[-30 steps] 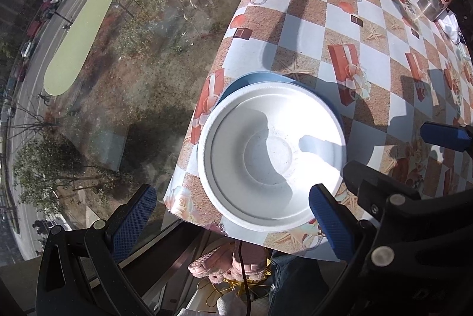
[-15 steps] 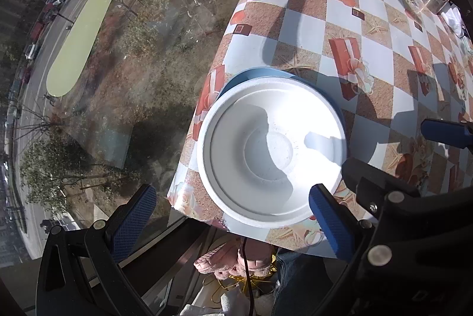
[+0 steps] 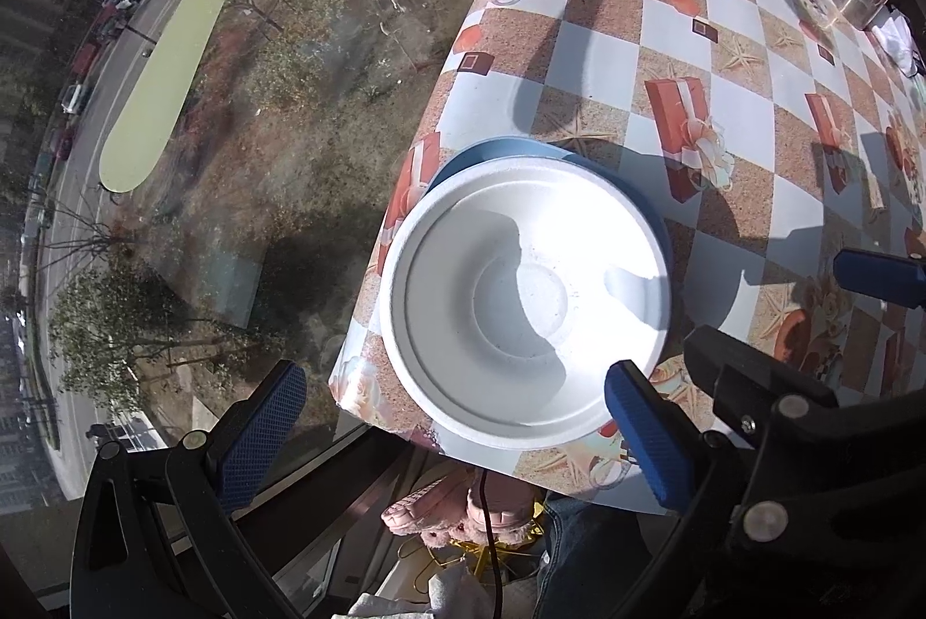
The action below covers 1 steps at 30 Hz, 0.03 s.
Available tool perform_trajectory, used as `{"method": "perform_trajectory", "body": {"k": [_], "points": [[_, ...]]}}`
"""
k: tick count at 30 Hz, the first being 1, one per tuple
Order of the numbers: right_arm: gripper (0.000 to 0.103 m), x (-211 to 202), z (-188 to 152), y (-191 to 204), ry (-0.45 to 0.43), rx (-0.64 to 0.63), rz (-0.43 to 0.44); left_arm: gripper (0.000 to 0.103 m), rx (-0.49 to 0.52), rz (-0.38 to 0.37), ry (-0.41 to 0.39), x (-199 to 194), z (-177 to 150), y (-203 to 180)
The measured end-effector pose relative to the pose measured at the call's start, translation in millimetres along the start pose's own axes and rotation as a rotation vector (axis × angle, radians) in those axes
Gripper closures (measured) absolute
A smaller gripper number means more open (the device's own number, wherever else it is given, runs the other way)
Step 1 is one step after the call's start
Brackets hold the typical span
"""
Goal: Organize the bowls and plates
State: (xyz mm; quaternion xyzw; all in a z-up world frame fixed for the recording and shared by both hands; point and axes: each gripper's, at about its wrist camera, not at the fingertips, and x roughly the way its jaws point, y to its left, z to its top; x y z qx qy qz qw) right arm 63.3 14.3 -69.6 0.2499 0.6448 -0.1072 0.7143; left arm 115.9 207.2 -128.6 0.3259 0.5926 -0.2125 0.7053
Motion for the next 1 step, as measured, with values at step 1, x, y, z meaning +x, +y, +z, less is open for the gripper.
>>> {"method": "perform_trajectory", "body": {"k": [1], "points": [[0.000, -0.1, -0.7, -1.6, 0.001, 0.001, 0.002, 0.000, 0.000, 0.000, -0.007, -1.8, 0.7, -0.7]]}}
